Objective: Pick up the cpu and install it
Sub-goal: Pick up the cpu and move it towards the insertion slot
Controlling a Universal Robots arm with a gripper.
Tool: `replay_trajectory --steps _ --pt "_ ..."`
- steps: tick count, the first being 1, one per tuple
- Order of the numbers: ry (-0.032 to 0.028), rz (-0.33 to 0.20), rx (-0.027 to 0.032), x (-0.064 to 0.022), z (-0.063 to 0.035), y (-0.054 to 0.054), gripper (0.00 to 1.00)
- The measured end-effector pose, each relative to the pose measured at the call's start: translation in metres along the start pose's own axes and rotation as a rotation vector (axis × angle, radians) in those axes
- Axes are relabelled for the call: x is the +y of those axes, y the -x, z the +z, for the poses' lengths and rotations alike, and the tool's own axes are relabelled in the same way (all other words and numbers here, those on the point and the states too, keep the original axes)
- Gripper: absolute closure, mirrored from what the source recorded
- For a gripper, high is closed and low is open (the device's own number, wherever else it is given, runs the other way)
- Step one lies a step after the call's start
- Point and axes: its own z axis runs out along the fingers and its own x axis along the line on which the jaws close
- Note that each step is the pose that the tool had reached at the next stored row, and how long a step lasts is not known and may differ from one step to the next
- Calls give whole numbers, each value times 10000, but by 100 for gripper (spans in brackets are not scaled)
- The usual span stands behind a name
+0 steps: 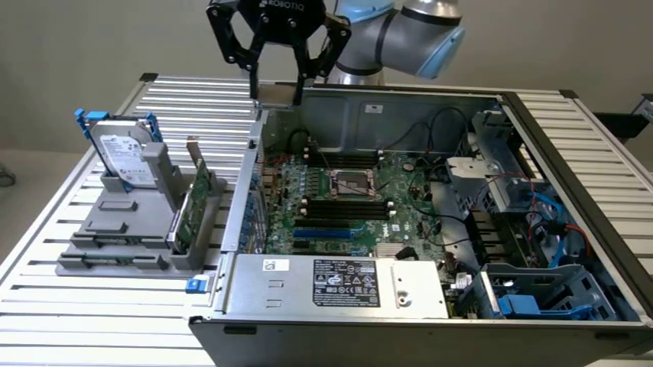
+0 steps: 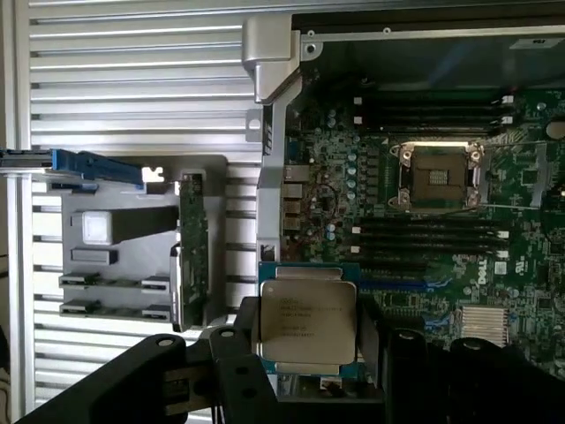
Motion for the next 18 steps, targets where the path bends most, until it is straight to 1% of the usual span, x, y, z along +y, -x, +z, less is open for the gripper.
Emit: replay_trajectory --steps 2,4,12,18 --pt "0 -1 0 7 -10 91 45" --pt "-1 0 0 38 -17 172 45" --pt "-12 2 0 253 17 407 45" --pt "-11 1 -2 370 48 580 45"
